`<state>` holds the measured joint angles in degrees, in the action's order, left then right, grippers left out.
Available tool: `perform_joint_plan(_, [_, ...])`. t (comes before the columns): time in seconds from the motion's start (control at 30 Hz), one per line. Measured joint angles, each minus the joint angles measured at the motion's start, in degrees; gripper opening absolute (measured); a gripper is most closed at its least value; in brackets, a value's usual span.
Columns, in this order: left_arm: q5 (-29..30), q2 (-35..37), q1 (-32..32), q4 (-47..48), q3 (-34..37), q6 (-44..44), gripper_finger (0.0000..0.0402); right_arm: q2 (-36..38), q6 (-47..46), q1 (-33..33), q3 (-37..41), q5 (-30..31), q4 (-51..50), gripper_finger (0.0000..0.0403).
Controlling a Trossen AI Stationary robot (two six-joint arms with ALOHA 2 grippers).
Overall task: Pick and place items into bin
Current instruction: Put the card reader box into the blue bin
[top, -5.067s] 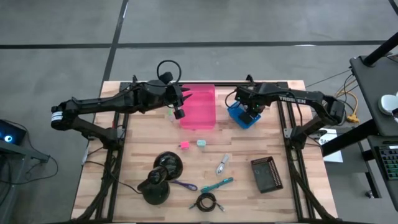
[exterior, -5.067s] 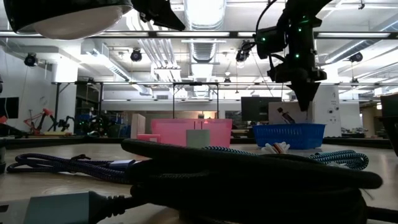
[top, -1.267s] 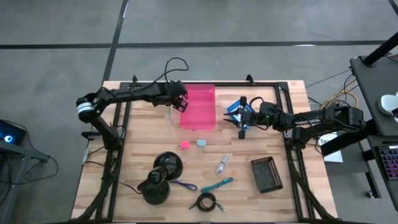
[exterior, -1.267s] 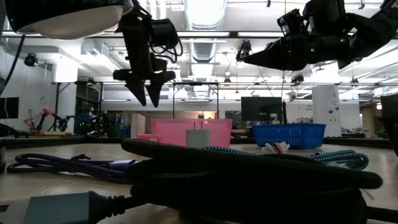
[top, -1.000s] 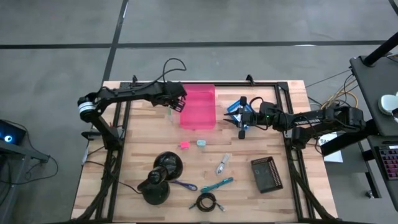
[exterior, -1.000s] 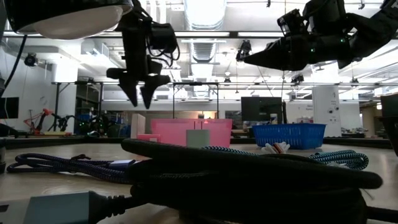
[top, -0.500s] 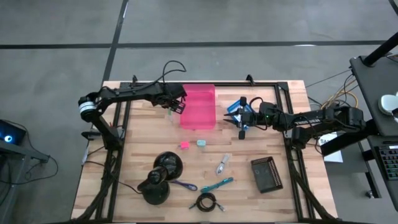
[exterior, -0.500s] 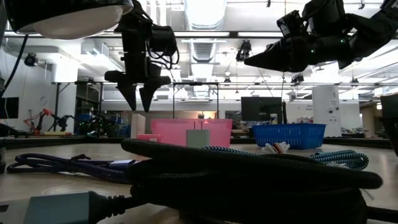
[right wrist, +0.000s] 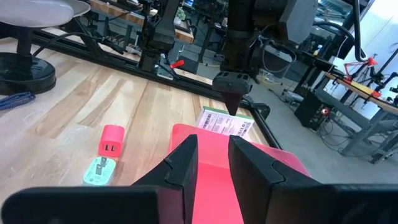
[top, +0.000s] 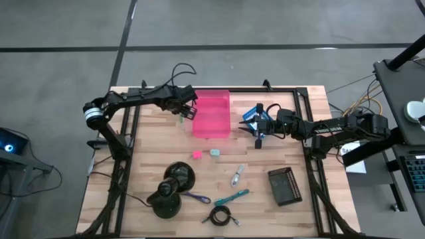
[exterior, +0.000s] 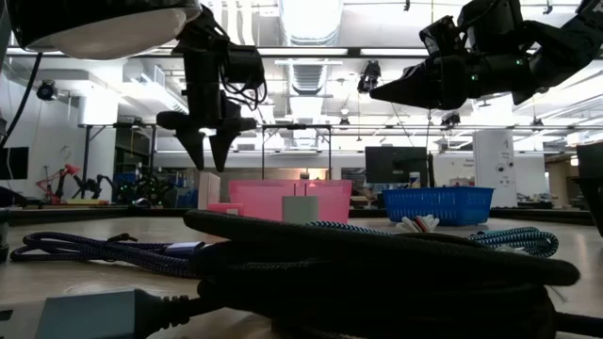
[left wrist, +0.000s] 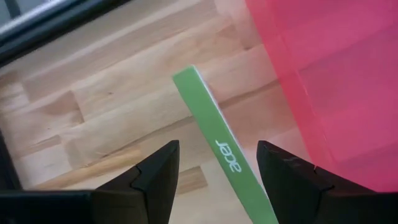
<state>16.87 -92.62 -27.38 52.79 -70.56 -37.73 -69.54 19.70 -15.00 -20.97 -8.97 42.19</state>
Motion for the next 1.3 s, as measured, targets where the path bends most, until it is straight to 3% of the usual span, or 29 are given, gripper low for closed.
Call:
perform_joint_plan(0.2, [-4.6,0.0,-0.3,-2.3,0.1,1.1,0.0199,0.0,0.0,0.0,0.0,0.0,0.0,0.0069])
perform_joint_plan(0.77, [-4.9,0.0,-1.8,-2.9,4.1,0.9,0.0199,0.0,0.0,0.0,0.0,0.0,0.0,0.0068])
perform_joint_plan(1.07, [-5.3,0.0,-1.9,-8.3,4.7,2.5,0.0198,0.0,0.0,0.0,0.0,0.0,0.0,0.0068])
perform_joint_plan(1.3, [-5.4,-2.2,-2.0,-8.9,5.2,2.5,0.0169,0.0,0.0,0.0,0.0,0.0,-0.3,0.0068])
